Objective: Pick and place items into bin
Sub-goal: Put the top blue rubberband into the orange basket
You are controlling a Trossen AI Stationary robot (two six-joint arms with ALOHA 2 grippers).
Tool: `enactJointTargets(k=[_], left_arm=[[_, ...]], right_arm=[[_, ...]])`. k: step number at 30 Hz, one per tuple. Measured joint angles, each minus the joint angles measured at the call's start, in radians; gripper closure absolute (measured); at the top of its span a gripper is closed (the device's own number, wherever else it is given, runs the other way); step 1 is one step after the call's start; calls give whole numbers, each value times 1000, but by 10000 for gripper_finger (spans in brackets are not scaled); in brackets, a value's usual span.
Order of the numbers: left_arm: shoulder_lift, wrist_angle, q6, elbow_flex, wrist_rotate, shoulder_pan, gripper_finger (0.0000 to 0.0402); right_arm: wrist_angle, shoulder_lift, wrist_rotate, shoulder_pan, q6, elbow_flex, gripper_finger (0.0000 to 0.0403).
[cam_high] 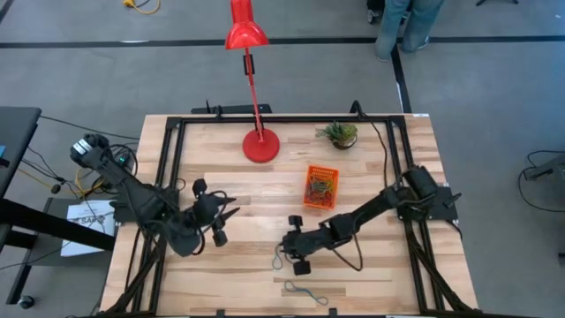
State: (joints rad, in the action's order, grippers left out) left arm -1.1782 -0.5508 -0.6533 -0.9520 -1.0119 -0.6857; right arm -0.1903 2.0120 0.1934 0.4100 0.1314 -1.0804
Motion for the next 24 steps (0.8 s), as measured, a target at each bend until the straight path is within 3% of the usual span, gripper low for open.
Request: enactJointTargets(k=[11, 24], left_arm=[[0, 51, -162, 115, -48, -82, 283], [0, 52, -179, 117, -74, -82, 283]], right_arm=[[19, 41, -104, -64, 53, -21, 326], [-9, 104, -91, -70, 79, -28, 326]])
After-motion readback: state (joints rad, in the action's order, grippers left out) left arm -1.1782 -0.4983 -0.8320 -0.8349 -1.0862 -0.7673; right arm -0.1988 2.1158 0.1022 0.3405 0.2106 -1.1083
